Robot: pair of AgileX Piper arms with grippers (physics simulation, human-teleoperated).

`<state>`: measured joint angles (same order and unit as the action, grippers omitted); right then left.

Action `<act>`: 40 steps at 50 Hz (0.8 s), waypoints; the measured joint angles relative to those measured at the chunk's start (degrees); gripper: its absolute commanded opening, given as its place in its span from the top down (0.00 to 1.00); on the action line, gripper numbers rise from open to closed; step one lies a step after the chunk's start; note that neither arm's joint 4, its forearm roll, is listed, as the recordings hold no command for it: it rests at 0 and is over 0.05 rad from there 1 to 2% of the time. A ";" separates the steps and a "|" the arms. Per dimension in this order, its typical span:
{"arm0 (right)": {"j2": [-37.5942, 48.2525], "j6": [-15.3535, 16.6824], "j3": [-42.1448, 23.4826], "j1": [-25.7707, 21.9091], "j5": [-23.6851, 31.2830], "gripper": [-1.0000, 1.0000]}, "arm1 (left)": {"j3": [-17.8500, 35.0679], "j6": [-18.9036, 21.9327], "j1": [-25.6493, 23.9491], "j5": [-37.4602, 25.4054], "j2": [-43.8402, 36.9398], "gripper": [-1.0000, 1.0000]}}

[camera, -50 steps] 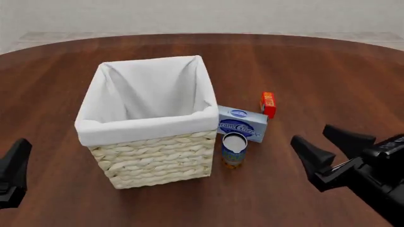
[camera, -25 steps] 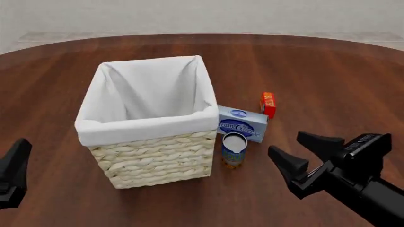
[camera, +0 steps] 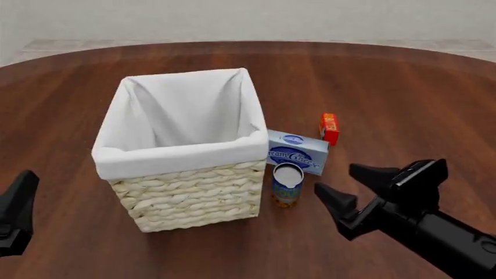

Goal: Pick up the alphabet soup and put it in the basket.

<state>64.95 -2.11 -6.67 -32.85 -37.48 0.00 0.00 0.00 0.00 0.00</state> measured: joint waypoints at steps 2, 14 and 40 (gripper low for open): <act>0.92 0.18 -0.24 0.00 -0.34 0.00 | 0.00 0.00 0.00 0.00 0.00 0.00; 5.54 0.83 -1.38 -0.45 -2.48 0.00 | 0.00 0.00 0.00 0.00 0.00 0.00; 13.16 2.62 -5.00 -0.99 -5.37 0.00 | 0.00 0.00 0.00 0.00 0.00 0.00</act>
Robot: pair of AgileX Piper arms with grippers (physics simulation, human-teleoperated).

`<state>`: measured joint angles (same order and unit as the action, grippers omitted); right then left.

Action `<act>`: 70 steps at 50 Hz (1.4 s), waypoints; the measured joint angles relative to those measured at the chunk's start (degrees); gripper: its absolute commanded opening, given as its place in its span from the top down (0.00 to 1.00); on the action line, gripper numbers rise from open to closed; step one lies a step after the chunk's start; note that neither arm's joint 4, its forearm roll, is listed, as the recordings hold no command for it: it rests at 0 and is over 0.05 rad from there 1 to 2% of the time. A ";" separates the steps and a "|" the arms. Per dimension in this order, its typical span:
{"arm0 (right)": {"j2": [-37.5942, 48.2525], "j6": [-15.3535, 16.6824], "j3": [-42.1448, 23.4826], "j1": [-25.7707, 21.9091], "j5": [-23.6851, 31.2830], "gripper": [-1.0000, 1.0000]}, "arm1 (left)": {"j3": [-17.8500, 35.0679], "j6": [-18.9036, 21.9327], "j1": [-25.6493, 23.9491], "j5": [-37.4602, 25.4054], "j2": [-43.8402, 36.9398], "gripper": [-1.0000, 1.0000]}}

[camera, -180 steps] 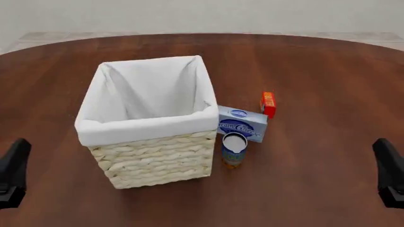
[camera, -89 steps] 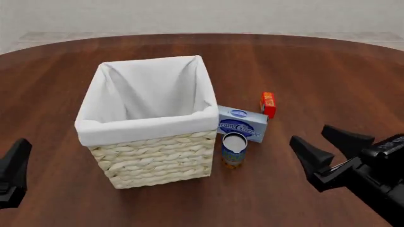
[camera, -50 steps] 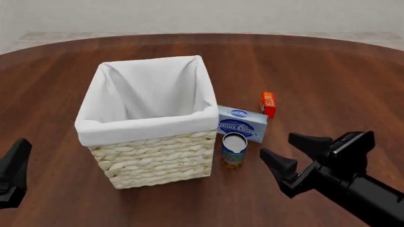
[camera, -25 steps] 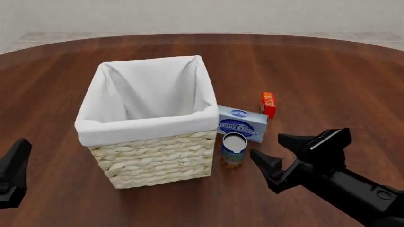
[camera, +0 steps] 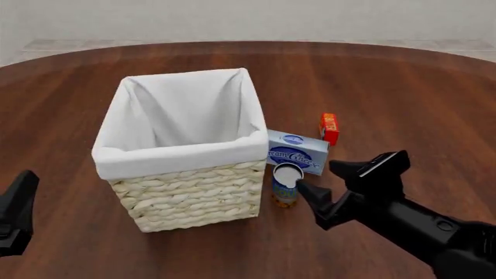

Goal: Pick up the alphabet soup and put it in the basket.

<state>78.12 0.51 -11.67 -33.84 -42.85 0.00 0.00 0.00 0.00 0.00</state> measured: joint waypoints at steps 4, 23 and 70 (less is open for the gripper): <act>1.07 0.16 -0.53 -0.17 -0.46 0.00 | 0.00 0.00 0.00 0.00 0.00 0.00; 4.49 0.92 -2.81 -0.48 -1.45 0.00 | 0.00 0.00 0.00 0.00 0.00 0.00; 11.50 1.09 -5.48 -0.66 -4.39 0.00 | 0.00 0.00 0.00 0.00 0.00 0.00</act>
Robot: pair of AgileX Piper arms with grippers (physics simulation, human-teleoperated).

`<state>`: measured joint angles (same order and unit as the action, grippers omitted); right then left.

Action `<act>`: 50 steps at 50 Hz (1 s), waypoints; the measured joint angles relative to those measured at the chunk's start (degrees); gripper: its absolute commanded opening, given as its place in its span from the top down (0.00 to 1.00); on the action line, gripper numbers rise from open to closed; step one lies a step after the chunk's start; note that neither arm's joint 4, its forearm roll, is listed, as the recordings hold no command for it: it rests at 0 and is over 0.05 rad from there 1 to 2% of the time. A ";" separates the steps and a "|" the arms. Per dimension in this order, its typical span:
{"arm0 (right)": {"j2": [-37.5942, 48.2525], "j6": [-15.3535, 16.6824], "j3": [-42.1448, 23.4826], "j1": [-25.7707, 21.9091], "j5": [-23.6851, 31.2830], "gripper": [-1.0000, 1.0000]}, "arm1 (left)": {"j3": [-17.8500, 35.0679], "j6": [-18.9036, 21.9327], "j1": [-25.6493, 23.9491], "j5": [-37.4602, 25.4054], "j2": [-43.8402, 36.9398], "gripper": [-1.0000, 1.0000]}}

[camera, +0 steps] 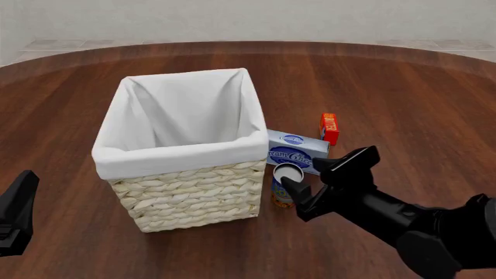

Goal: Pick up the alphabet soup and put it in the basket.

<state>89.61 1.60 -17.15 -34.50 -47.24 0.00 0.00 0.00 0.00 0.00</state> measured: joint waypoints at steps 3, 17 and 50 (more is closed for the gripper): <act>0.61 0.04 -0.24 0.06 -0.08 0.00 | 0.00 0.00 0.00 0.00 0.00 0.00; 3.32 0.16 -1.27 0.34 -0.54 0.00 | 0.00 0.00 0.00 0.00 0.00 0.00; 8.05 -0.07 -2.97 -0.15 -2.29 0.00 | 0.00 0.00 0.00 0.00 0.00 0.00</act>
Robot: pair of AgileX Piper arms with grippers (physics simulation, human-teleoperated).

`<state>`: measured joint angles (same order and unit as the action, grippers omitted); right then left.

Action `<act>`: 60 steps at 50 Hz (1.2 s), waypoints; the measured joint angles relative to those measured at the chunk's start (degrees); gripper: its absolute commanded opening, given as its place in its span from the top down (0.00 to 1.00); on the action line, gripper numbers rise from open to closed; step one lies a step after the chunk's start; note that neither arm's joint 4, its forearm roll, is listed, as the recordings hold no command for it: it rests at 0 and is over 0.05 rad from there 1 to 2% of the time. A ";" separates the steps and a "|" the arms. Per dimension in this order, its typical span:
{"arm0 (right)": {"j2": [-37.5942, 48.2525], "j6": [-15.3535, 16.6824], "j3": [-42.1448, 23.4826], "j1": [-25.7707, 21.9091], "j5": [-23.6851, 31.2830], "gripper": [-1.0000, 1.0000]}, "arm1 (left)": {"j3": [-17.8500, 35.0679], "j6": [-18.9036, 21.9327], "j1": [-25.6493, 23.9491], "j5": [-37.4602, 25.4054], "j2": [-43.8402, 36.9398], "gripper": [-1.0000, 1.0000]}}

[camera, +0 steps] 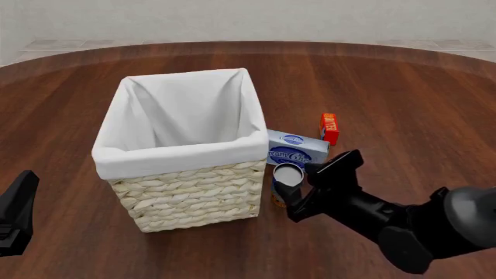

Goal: Pick up the alphabet soup and put it in the basket.

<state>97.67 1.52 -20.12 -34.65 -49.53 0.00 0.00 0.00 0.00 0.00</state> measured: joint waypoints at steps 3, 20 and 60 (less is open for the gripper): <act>0.34 0.01 -0.16 0.00 -0.13 0.00 | 0.00 0.00 0.00 0.00 0.00 0.00; 2.50 0.39 -1.18 0.21 -0.58 0.00 | 0.00 0.00 0.00 0.00 0.00 0.00; 5.18 1.47 -2.57 -0.02 -0.21 1.00 | 0.00 0.00 0.00 0.00 0.00 0.00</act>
<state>102.85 2.99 -22.69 -34.67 -49.74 0.00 0.00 0.00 0.00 0.00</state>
